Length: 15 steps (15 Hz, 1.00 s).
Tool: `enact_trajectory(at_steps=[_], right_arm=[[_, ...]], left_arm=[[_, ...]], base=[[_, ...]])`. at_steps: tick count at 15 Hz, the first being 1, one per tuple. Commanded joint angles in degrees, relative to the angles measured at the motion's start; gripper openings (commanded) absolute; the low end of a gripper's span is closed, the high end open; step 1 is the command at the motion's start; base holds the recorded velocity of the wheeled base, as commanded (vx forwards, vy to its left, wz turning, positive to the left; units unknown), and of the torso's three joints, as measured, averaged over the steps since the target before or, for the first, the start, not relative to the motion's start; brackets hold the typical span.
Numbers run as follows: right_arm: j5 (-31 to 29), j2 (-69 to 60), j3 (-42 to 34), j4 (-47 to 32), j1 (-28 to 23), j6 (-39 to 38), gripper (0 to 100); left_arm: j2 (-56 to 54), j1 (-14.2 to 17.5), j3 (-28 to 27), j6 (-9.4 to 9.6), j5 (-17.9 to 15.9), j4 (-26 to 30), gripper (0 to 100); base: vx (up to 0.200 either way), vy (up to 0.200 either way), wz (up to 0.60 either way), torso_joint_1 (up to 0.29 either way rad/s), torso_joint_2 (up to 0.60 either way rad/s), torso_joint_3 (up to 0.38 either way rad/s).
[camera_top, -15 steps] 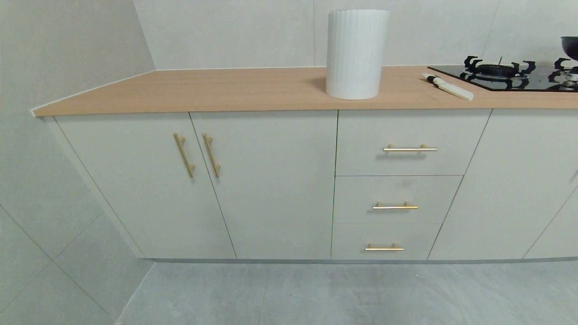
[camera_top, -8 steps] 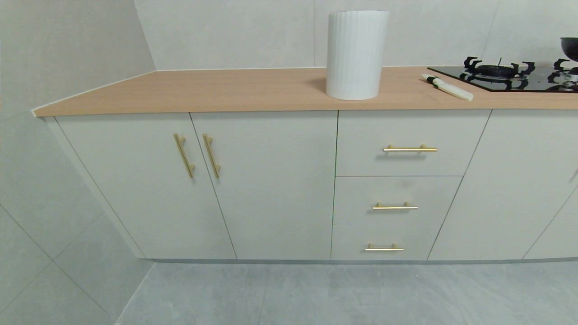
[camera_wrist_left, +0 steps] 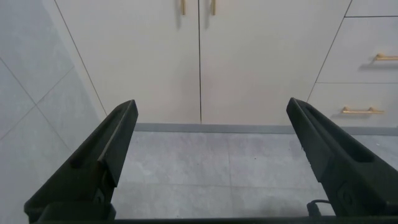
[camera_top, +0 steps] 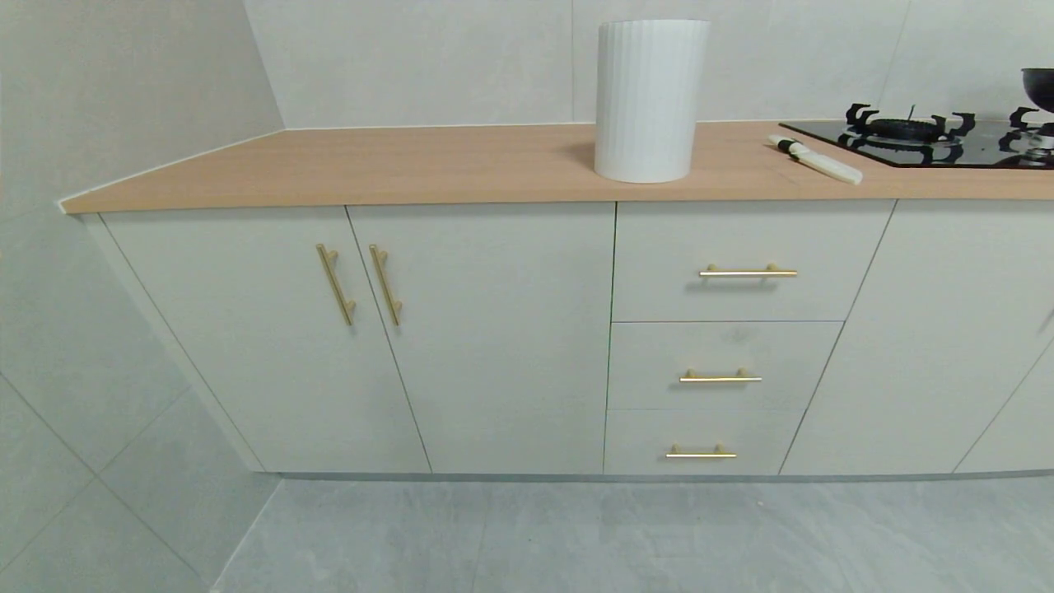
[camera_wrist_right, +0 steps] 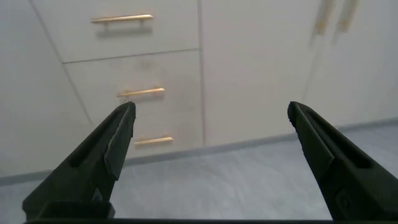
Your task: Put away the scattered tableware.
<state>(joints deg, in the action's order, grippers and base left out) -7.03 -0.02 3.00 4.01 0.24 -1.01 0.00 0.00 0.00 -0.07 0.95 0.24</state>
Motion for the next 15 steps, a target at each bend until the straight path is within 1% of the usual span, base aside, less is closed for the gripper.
enact_trajectory(at_steps=[1, 2, 4, 5, 6, 7, 15], right_arm=[[1.7, 0.0, -3.0, -0.1, 0.0, 0.0, 100], [2.3, 0.0, -3.0, -1.5, 0.0, 0.1, 100], [3.2, 0.0, -3.0, -1.5, 0.0, 0.0, 100], [5.0, 0.0, -3.0, -1.9, 0.0, 0.1, 100], [7.3, 0.0, -2.8, -4.6, 0.0, 0.6, 100], [8.3, 0.0, -2.8, -4.5, 0.0, 0.7, 100], [8.4, 0.0, -2.9, -4.2, 0.0, 1.0, 100]], left_arm=[[0.0, 0.0, 0.0, -0.01, 0.0, 0.0, 100], [0.0, 0.0, 0.0, -0.01, 0.0, 0.0, 100], [0.0, 0.0, 0.0, -0.01, 0.0, 0.0, 100], [0.0, 0.0, 0.0, -0.01, 0.0, 0.0, 100], [0.0, 0.0, 0.0, -0.01, 0.0, 0.0, 100], [0.0, 0.0, 0.0, -0.01, 0.0, 0.0, 100], [0.0, 0.0, 0.0, 0.07, 0.0, 0.0, 100]], base=[[0.000, 0.000, 0.00, 0.000, 0.00, 0.000], [0.000, 0.000, 0.00, 0.000, 0.00, 0.000], [0.000, 0.000, 0.00, 0.000, 0.00, 0.000], [0.000, 0.000, 0.00, 0.000, 0.00, 0.000], [0.000, 0.000, 0.00, 0.000, 0.00, 0.000], [0.000, 0.000, 0.00, 0.000, 0.00, 0.000], [0.000, 0.000, 0.00, 0.000, 0.00, 0.000]])
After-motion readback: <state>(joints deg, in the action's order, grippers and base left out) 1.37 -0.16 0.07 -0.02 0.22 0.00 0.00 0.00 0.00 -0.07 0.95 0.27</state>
